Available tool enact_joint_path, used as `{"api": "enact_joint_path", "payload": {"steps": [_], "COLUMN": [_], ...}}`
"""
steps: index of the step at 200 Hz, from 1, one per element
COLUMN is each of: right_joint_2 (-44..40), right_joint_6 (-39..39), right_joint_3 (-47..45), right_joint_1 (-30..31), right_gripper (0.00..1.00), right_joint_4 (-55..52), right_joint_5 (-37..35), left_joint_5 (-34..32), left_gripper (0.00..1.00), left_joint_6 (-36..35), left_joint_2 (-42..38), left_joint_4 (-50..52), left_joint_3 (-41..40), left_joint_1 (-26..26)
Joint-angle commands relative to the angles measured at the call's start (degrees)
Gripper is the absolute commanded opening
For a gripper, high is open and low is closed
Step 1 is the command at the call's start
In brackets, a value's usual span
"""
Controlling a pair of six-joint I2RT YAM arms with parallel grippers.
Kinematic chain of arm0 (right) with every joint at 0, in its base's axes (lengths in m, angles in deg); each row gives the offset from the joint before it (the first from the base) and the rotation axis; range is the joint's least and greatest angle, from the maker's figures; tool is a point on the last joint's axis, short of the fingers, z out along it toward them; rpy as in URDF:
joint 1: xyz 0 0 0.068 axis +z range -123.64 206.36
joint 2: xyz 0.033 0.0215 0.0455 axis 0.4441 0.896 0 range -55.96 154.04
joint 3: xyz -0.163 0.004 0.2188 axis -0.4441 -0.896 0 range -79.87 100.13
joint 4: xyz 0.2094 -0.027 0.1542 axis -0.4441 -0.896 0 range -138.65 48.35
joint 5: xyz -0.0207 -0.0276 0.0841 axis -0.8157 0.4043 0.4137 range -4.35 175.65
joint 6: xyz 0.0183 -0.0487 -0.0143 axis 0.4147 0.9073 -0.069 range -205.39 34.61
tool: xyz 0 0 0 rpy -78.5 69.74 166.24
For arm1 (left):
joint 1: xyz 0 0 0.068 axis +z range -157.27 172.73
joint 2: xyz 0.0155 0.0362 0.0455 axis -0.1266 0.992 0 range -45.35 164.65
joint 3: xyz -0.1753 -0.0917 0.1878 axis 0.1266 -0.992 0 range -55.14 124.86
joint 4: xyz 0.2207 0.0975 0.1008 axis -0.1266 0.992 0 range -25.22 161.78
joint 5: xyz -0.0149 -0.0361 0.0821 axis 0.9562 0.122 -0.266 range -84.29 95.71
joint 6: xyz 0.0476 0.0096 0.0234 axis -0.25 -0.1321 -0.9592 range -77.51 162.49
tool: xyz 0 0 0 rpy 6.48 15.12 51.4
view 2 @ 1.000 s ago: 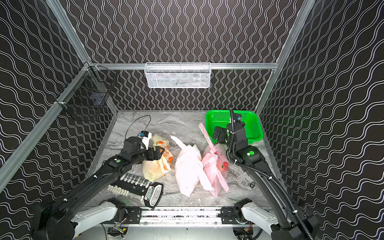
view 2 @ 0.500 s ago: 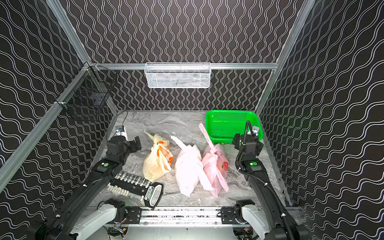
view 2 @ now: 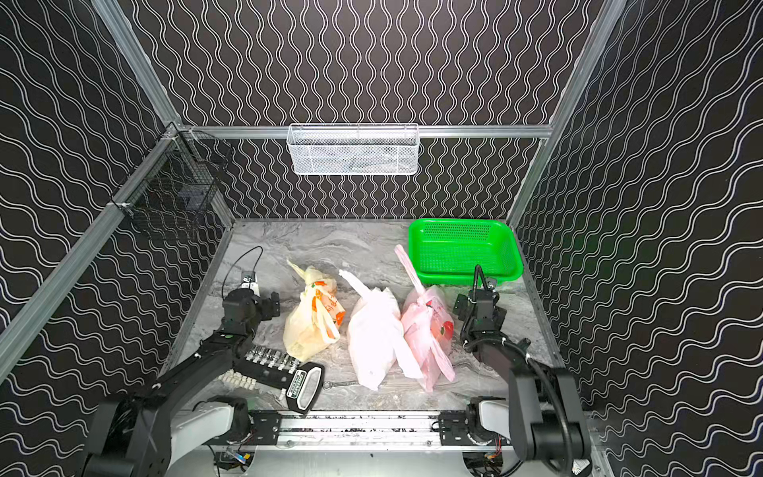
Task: Place the oranges into plastic bags & tie knots
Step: Reset both arms
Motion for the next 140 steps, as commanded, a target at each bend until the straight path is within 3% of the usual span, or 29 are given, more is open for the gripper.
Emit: {"api": "enact_joint_path", "payload": {"steps": [1, 8, 22, 39, 60, 83, 87, 96, 106, 124, 140], "right_joint_2": [3.09, 3.99, 6.63, 6.89, 7.50, 14.32, 14.64, 12.66, 11.97, 14.11, 12.59], "right_joint_6": [2.14, 2.30, 5.59, 6.33, 8.22, 8.24, 8.58, 7.82, 6.40, 6.75, 6.15], "right_joint_3": [1.11, 0.18, -1.13, 1.67, -5.50, -11.50, -11.42, -9.46, -6.12, -7.84, -6.90], "right_joint_1": [0.37, 0.29, 0.24, 0.29, -0.68, -2.00, -2.12, -2.25, -2.30, -3.49, -3.50], "right_gripper": [1.00, 1.00, 1.00, 1.00, 1.00, 1.00, 1.00, 1.00, 1.00, 1.00, 1.00], "right_joint_4": [14.98, 19.44, 27.94, 21.45, 37.85, 56.26, 57.74, 49.64, 42.17, 49.84, 44.92], "right_joint_5": [3.21, 3.81, 6.44, 6.85, 7.46, 9.48, 10.08, 10.61, 8.87, 9.12, 8.75], "left_joint_5": [6.17, 7.53, 12.56, 12.40, 14.39, 17.85, 18.57, 19.18, 17.72, 15.74, 15.57], "left_gripper": [0.99, 0.99, 0.99, 0.99, 0.99, 0.99, 0.99, 0.99, 0.99, 0.99, 0.99], "left_joint_6": [-1.91, -2.80, -5.92, -6.04, -5.87, -5.22, -5.49, -6.18, -5.46, -6.06, -6.10], "left_joint_2": [6.80, 10.33, 12.57, 14.04, 18.55, 29.42, 29.29, 26.39, 28.33, 27.99, 27.36], "left_joint_4": [-15.85, -22.05, -24.24, -28.02, -40.91, -54.09, -52.27, -42.22, -39.25, -37.03, -36.84], "left_joint_3": [-1.56, -2.65, -1.75, -2.50, -6.04, -6.81, -6.44, -3.81, -0.34, 0.45, 0.14], "left_joint_1": [0.21, 0.41, 0.57, 1.86, 4.49, 6.50, 6.53, 6.46, 6.54, 5.49, 5.31]}}
